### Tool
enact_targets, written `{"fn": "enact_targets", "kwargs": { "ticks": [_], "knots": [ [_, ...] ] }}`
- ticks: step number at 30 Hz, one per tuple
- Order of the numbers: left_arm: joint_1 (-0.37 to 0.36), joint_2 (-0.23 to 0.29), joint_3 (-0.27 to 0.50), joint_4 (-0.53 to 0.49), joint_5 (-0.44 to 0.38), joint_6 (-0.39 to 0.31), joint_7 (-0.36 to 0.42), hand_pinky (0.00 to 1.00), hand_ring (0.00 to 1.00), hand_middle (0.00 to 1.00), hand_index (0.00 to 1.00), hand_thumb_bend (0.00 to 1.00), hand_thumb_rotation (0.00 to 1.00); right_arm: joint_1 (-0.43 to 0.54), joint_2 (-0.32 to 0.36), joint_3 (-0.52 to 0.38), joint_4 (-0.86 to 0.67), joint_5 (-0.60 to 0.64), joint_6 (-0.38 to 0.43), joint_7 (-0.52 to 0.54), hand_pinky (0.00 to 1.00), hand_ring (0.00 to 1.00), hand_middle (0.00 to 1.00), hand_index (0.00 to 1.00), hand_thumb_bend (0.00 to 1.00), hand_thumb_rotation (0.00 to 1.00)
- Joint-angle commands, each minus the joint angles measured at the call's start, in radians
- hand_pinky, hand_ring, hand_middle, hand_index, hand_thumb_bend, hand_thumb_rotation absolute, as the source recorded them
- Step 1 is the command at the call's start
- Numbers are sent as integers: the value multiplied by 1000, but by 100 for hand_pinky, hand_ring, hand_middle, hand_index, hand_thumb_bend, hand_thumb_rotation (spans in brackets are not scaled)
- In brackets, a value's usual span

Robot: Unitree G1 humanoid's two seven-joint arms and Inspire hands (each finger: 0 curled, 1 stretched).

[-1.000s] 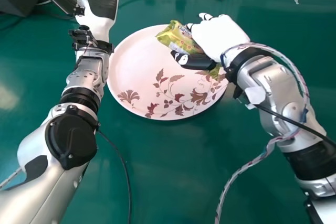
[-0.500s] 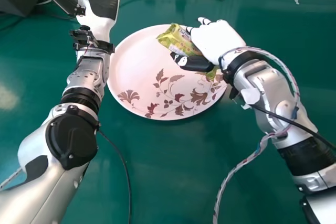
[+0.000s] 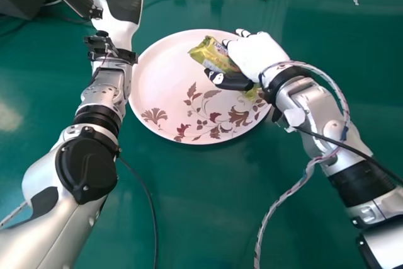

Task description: Pick up biscuit and place it in the plate

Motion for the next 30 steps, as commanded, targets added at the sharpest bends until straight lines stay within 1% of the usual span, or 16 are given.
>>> {"fn": "enact_targets", "kwargs": {
  "ticks": [1, 6, 11, 20, 26, 30],
  "knots": [
    [-16, 0, -8, 5, 5, 3, -11, 75, 72, 87, 96, 100, 64, -24, -3, 14, 23, 10, -17, -24, 31, 41, 49, 54, 46, 0],
    [-15, -2, -6, 3, 2, 5, -13, 76, 73, 87, 96, 100, 64, -34, -1, 25, 57, 19, -20, -20, 31, 41, 49, 54, 46, 0],
    [-14, -2, -7, 3, 3, 6, -16, 76, 73, 86, 96, 100, 64, -40, -3, 38, 87, 27, -31, -22, 31, 41, 49, 54, 46, 0],
    [-15, -4, -6, 4, 3, 4, -17, 76, 75, 86, 96, 100, 66, -55, -4, 62, 141, 35, -38, -49, 32, 41, 49, 54, 46, 0],
    [-15, -4, -8, 3, 4, 6, -23, 74, 74, 86, 95, 100, 67, -61, -12, 79, 172, 35, -54, -82, 31, 41, 49, 54, 46, 0],
    [-15, -3, -10, 3, 8, 5, -18, 71, 72, 83, 94, 100, 66, -64, -12, 84, 207, 45, -75, -118, 31, 41, 49, 54, 46, 0]
  ]
}}
